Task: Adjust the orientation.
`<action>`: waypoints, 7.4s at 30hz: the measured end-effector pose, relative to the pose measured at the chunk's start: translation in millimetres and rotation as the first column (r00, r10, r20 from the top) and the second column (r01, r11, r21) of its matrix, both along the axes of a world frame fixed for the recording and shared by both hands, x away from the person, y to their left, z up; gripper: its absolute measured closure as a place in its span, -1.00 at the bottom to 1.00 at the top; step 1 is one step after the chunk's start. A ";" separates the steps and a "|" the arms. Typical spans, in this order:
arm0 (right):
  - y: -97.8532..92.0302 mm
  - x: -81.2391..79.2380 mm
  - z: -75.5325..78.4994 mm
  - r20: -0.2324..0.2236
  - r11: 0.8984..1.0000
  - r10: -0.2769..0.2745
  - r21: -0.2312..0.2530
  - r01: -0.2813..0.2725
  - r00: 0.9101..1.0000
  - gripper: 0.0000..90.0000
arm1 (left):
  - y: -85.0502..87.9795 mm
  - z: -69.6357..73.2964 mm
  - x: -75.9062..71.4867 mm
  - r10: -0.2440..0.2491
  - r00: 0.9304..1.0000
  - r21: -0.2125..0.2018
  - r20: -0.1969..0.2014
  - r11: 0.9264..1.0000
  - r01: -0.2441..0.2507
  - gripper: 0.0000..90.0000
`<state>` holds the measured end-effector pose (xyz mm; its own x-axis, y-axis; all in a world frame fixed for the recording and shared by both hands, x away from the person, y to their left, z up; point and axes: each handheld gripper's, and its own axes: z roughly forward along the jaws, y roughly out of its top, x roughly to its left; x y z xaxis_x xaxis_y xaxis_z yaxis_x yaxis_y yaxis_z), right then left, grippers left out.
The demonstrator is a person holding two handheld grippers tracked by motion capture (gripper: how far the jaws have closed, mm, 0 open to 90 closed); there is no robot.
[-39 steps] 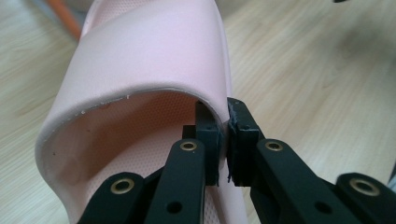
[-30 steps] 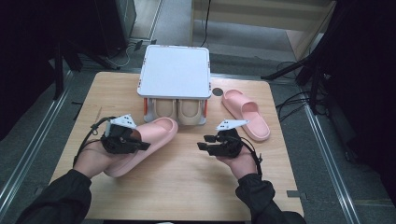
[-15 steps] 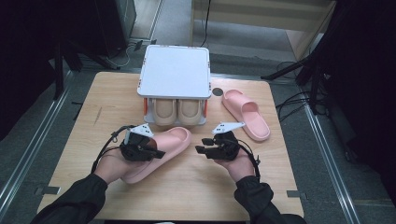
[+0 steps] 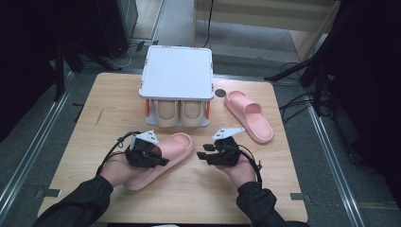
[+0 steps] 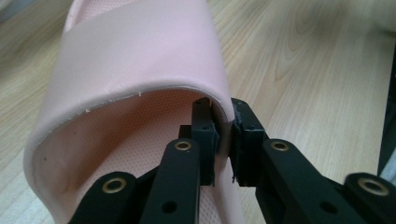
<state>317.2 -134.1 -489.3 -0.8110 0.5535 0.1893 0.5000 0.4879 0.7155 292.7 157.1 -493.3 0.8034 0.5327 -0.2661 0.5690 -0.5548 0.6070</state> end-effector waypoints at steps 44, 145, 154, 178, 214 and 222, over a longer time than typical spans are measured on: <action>39.5 7.1 -25.0 -0.069 0.993 0.069 -0.087 -0.075 0.995 0.81 | 74.4 -15.9 23.6 0.208 0.975 0.034 -0.078 0.978 -0.206 0.97; -122.4 137.7 -12.3 0.021 0.910 -0.408 -0.077 0.408 0.913 0.24 | 91.7 3.6 5.5 0.217 0.974 -0.111 -0.066 0.968 -0.224 -0.02; -113.3 153.2 -18.8 0.040 0.902 -0.417 -0.106 0.419 0.908 0.40 | 93.0 2.2 -6.2 0.228 0.971 -0.098 -0.066 0.967 -0.234 -0.03; -119.0 146.7 13.2 0.015 0.889 -0.457 -0.028 0.457 0.889 0.90 | 93.3 1.0 -0.7 0.237 0.969 -0.095 -0.073 0.965 -0.244 -0.04; -81.7 -9.0 27.9 0.041 0.942 -0.313 -0.113 0.316 0.949 0.90 | 78.4 7.1 35.0 0.207 0.976 -0.100 -0.073 0.972 -0.214 -0.10; -58.6 -24.1 19.2 0.019 0.959 -0.258 -0.112 0.259 0.966 0.89 | 77.6 7.4 34.5 0.196 0.979 -0.115 -0.063 0.973 -0.202 -0.06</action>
<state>293.0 -192.7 -470.1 -0.6382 0.7619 0.1109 0.6167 0.4196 0.6660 327.1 234.7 -486.0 0.6679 0.6425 -0.3757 0.6927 -0.3521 0.6295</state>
